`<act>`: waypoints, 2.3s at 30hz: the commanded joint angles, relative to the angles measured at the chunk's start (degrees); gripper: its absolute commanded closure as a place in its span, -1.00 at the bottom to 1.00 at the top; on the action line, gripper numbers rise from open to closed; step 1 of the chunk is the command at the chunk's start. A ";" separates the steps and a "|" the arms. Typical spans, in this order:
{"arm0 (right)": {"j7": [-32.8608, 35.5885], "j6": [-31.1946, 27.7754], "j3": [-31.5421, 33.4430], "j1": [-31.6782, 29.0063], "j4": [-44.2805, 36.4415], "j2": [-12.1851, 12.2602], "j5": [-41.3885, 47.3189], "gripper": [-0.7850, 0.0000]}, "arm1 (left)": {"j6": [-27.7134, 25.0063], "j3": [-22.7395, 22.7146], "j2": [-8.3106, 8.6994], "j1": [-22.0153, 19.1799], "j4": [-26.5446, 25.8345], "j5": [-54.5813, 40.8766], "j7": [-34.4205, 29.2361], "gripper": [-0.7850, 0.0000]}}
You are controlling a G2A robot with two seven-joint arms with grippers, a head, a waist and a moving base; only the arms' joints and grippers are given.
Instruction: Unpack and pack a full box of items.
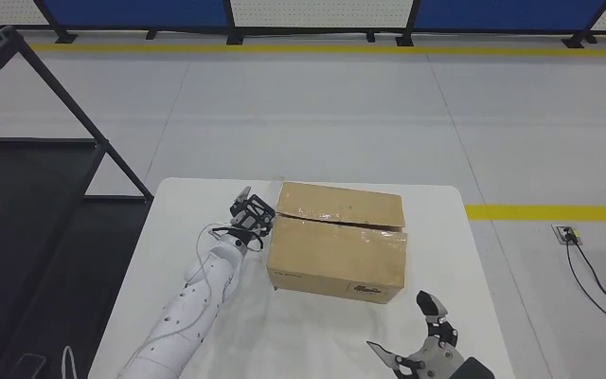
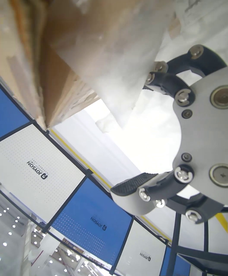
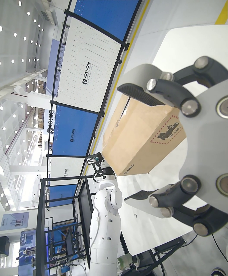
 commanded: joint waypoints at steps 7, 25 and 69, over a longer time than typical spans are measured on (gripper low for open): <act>1.54 -0.43 -0.45 1.26 0.47 0.11 0.15 -1.00 | 5.26 -2.25 -0.33 0.68 1.25 -3.12 3.48 -1.00; 4.47 -3.35 -1.16 6.02 2.20 0.42 1.78 -1.00 | 12.64 -6.07 -0.17 6.65 -6.64 -3.45 3.42 -1.00; 5.65 -4.02 -1.25 7.67 3.41 1.08 2.88 -1.00 | 19.97 -7.25 -3.76 -0.44 6.01 -8.61 13.14 -1.00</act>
